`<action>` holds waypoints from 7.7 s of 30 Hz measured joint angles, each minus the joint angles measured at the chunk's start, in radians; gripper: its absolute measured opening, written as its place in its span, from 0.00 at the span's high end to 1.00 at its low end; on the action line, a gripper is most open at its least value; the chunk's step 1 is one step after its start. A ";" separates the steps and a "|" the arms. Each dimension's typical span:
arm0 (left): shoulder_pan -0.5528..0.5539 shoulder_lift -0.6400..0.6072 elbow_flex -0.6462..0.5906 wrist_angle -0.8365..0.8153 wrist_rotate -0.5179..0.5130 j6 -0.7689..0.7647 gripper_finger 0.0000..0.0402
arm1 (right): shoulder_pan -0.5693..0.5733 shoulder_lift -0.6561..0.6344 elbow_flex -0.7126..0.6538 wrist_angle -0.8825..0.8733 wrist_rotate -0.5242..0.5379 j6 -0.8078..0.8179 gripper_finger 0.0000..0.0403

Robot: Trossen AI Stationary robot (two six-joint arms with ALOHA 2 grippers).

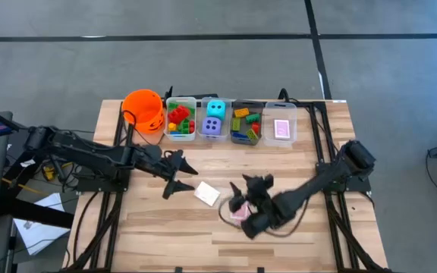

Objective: Pick & Place Toys
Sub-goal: Put the white deck of cards into the right transparent bin

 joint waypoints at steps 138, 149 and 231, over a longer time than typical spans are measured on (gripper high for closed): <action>-0.276 0.675 -0.002 0.306 -0.037 0.355 0.13 | 0.053 0.053 0.032 0.148 -0.074 -0.328 0.37; -0.207 0.673 0.000 0.293 -0.155 0.353 0.12 | 0.053 0.053 0.032 0.148 -0.077 -0.328 0.37; -0.023 1.068 -0.112 1.205 0.055 0.305 0.12 | -0.026 0.053 0.031 0.244 -0.156 -0.380 0.37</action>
